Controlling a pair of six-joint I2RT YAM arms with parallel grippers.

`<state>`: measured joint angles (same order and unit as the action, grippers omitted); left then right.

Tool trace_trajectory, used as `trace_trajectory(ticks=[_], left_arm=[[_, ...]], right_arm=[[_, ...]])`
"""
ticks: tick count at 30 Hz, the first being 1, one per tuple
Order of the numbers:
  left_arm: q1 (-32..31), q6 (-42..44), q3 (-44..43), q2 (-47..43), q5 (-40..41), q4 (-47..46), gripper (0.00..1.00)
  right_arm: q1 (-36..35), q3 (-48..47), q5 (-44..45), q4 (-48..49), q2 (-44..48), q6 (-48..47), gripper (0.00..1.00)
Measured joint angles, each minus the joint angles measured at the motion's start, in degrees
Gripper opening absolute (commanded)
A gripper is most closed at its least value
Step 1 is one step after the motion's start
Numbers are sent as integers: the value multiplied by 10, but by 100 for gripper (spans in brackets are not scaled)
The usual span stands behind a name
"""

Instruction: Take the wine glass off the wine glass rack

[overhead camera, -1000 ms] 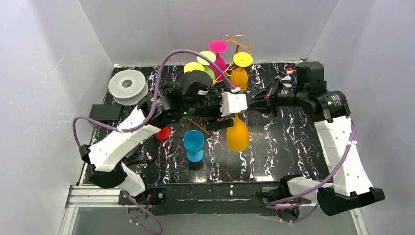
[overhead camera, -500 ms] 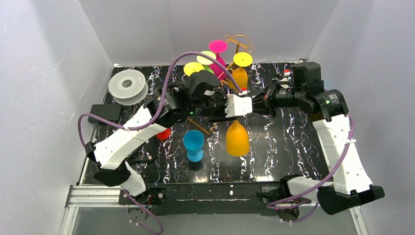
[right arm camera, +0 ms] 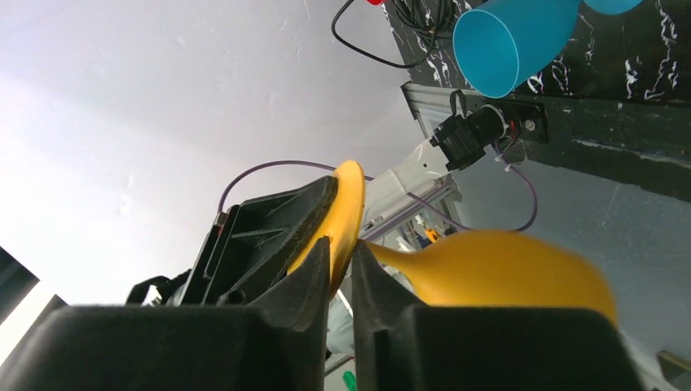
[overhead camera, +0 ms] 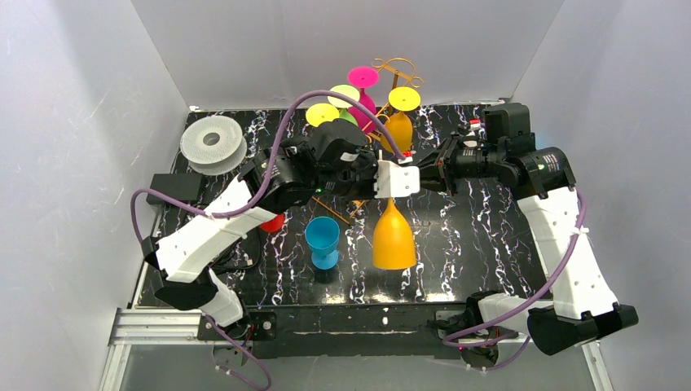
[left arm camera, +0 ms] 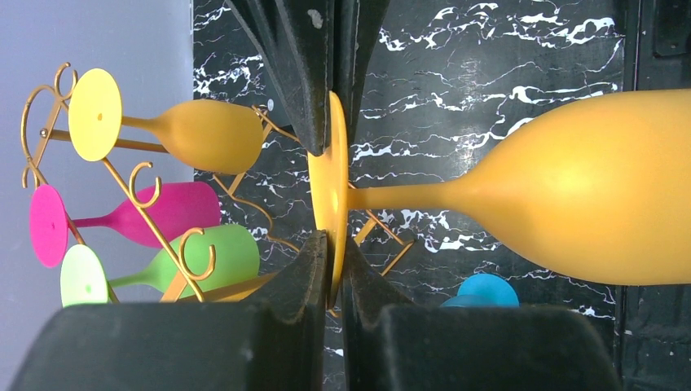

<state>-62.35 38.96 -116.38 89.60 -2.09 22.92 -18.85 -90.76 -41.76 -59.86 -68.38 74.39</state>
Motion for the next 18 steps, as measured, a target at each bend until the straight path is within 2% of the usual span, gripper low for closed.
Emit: trace_trajectory(ticks=[3,9,18], left_arm=[[0,-14,0,-1,0,3,0],[0,-43,0,-1,11,-4,0],[0,-95,1,-9,41,-4,0]], right_arm=[[0,4,-6,11,0,-9,47],[-5,5,-21,29,4,-33,72],[-6,0,-16,35,15,-61,79]])
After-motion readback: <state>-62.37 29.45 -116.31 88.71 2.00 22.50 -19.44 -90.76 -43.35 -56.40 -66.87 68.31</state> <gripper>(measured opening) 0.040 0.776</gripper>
